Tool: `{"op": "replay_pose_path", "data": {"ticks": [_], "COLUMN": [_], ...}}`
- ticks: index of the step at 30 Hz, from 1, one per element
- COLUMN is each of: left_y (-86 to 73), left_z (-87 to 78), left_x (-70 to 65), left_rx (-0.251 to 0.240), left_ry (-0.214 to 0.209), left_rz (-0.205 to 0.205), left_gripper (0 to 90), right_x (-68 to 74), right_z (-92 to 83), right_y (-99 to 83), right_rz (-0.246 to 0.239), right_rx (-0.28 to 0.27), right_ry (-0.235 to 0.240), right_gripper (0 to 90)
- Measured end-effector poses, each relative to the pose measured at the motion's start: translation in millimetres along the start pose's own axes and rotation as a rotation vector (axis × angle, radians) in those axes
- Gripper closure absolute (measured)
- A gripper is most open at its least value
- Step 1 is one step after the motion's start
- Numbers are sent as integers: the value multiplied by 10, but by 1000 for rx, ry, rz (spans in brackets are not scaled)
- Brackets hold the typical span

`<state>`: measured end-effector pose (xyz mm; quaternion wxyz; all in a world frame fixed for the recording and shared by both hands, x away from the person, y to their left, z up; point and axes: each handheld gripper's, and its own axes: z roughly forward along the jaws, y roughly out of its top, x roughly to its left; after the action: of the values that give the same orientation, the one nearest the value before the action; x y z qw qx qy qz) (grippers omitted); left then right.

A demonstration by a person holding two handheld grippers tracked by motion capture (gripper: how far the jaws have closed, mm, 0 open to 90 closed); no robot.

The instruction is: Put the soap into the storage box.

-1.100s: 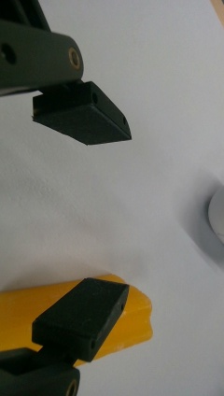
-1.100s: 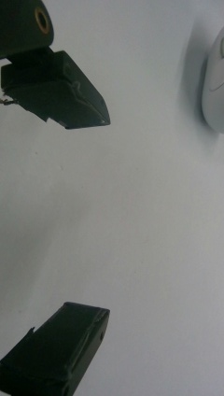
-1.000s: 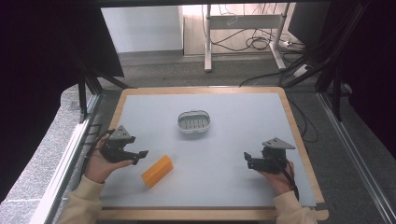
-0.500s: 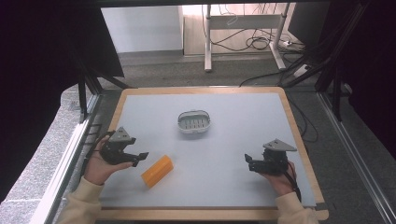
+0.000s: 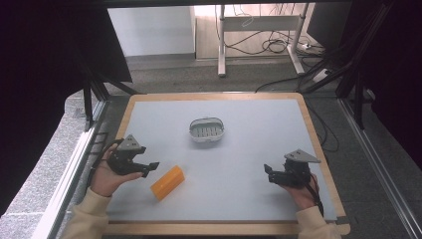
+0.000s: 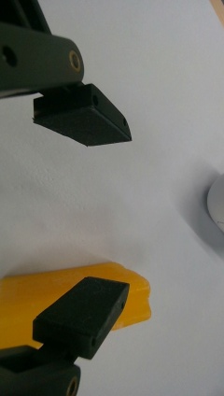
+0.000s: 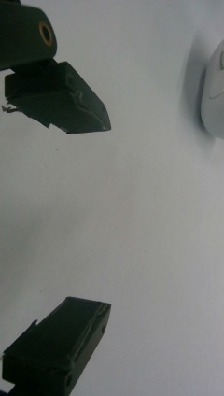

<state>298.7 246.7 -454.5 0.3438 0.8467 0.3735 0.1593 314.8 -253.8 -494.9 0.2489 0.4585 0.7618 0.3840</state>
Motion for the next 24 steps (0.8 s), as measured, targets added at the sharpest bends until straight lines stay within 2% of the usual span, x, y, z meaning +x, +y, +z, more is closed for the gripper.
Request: {"op": "replay_pose_path", "data": {"ticks": [2,10,18,24], "left_y": [10,41,106,144], "left_z": [-24,-81,-176,-158], "left_x": [-15,-38,-116,-192], "left_rx": [0,-2,-1,14], "left_ry": [-14,-20,-30,-51], "left_rz": [-5,-19,-25,-4], "left_gripper": [242,248,248,248], "right_x": [3,1,4,10], "right_z": [6,7,6,13], "right_y": [-3,-9,-12,-17], "right_rz": [-3,-7,-13,-19], "right_rx": [2,4,3,4], "right_ry": [1,-3,-14,-21], "right_gripper": [116,118,118,118]}}
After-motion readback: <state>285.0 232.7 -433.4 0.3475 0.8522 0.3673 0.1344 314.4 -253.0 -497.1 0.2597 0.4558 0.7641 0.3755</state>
